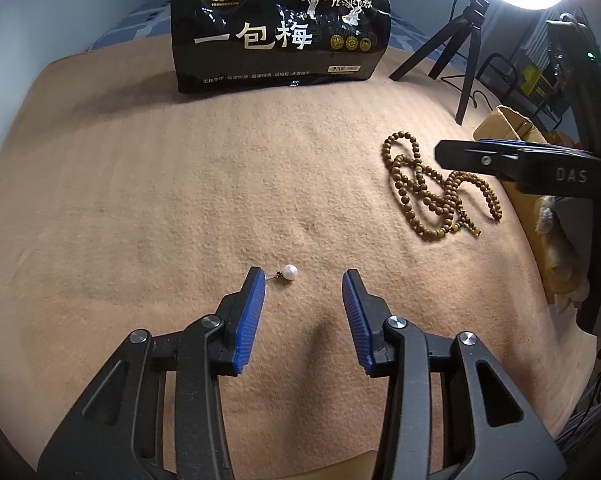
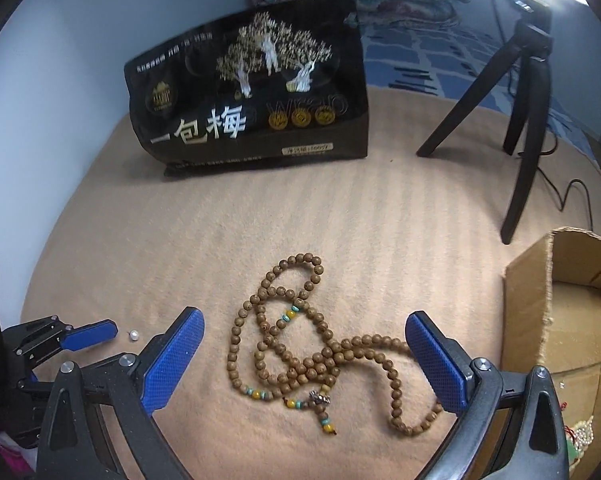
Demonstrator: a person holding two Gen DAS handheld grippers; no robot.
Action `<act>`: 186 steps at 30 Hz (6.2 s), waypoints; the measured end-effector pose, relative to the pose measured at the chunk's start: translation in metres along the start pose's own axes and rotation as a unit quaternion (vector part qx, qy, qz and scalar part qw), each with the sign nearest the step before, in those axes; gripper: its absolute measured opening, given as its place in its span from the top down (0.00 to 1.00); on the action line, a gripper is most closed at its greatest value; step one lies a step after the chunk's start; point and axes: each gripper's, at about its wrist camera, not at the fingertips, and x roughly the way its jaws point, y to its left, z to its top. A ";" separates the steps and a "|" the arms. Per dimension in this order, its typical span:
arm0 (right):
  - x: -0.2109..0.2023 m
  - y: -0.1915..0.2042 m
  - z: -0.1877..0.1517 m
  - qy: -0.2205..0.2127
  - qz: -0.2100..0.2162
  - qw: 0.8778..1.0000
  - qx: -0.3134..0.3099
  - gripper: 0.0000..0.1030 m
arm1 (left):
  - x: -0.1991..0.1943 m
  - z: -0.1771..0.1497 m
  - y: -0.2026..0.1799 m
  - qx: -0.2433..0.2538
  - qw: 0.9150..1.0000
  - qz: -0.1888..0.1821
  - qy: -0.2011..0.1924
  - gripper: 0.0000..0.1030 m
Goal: Organize jewelry
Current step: 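Move the left tool to another loose pearl while the right tool approaches the wooden bead mala, then close the left tool on the pearl while the right tool grasps the wooden bead mala, then lift and carry the pearl and mala over the box with both tools, then open both tools to release the pearl and mala into the box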
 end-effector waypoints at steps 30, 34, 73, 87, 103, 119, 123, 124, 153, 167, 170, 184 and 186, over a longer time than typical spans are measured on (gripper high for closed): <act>0.030 0.010 -0.033 0.056 0.021 0.996 -0.062 0.01 | 0.012 0.006 0.004 0.021 0.999 0.029 -0.009 0.69; 0.033 0.023 -0.034 0.057 0.007 0.995 -0.080 0.01 | 0.019 0.009 0.006 0.025 0.999 0.037 -0.006 0.69; -0.038 0.014 -0.051 0.003 -0.001 0.998 -0.070 0.90 | -0.009 0.012 -0.014 0.013 0.999 0.018 -0.024 0.94; -0.104 0.018 -0.062 -0.046 0.002 0.997 -0.065 0.90 | -0.062 0.010 -0.052 0.025 0.998 -0.009 -0.059 0.94; -0.194 -0.010 -0.093 -0.113 -0.010 0.993 -0.034 0.90 | -0.105 0.005 -0.115 0.051 0.993 -0.045 -0.093 0.94; -0.261 -0.062 -0.109 -0.180 -0.025 0.983 0.018 0.90 | -0.113 0.012 -0.181 0.080 0.989 -0.078 -0.102 0.94; -0.269 -0.079 -0.114 -0.183 -0.042 0.982 0.026 0.90 | -0.109 0.017 -0.197 0.087 0.987 -0.084 -0.102 0.94; -0.270 -0.083 -0.114 -0.183 -0.044 0.982 0.029 0.90 | -0.108 0.019 -0.200 0.088 0.987 -0.085 -0.101 0.94; -0.234 -0.160 -0.131 -0.131 -0.079 0.984 0.088 0.90 | -0.029 0.073 -0.272 0.084 0.988 -0.100 -0.084 0.94; -0.212 -0.166 -0.128 -0.113 -0.079 0.987 0.088 0.90 | -0.004 0.087 -0.277 0.085 0.989 -0.091 -0.081 0.94; -0.209 -0.168 -0.128 -0.108 -0.078 0.987 0.090 0.90 | -0.002 0.089 -0.277 0.083 0.989 -0.091 -0.080 0.94; -0.205 -0.169 -0.129 -0.108 -0.076 0.987 0.089 0.74 | 0.002 0.091 -0.280 0.085 0.989 -0.087 -0.082 0.94; -0.205 -0.167 -0.130 -0.109 -0.082 0.987 0.086 0.69 | 0.001 0.091 -0.280 0.085 0.989 -0.085 -0.082 0.93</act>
